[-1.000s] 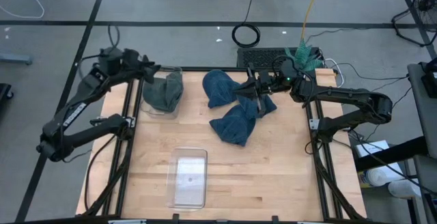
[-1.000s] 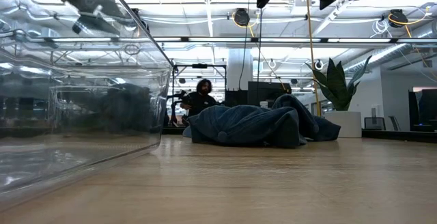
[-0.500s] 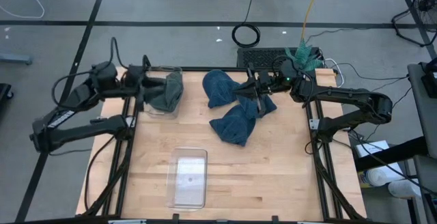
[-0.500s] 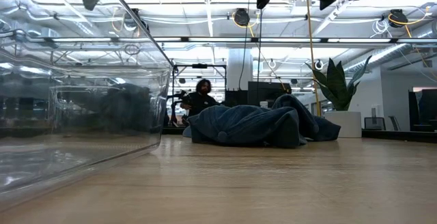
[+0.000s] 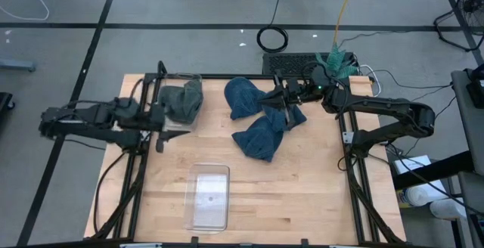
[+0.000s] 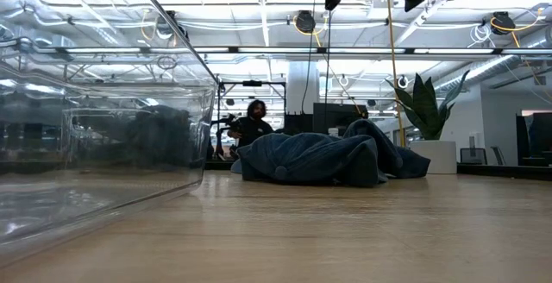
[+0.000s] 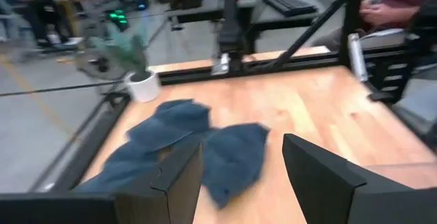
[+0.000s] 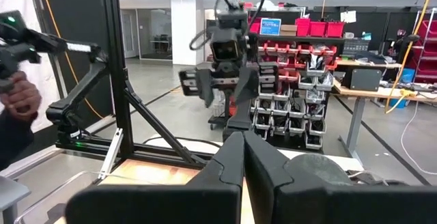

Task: Pick & Place hat
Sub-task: Put the bottom blue cap into the bottom transparent bin

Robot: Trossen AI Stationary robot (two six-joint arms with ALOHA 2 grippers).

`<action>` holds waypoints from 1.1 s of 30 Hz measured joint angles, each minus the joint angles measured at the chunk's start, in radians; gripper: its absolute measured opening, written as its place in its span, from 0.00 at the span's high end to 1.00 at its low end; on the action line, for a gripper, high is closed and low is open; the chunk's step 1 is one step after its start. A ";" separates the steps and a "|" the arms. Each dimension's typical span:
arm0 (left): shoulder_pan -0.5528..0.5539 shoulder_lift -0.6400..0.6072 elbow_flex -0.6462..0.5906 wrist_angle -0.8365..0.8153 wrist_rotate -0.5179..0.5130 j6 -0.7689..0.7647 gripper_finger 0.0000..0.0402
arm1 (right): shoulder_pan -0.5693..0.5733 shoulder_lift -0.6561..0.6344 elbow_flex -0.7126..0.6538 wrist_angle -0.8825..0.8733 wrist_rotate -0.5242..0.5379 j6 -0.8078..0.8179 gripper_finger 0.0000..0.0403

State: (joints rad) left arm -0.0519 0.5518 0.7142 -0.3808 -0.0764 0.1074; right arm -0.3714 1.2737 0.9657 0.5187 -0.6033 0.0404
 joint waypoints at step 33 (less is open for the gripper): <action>-0.033 -0.520 -0.312 0.109 -0.180 -0.031 0.48 | 0.231 -0.215 0.000 -0.551 0.025 -0.423 0.90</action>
State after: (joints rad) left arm -0.0849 0.0315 0.4019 -0.2716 -0.2562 0.0760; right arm -0.1402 1.0590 0.9657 -0.0326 -0.5784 -0.3821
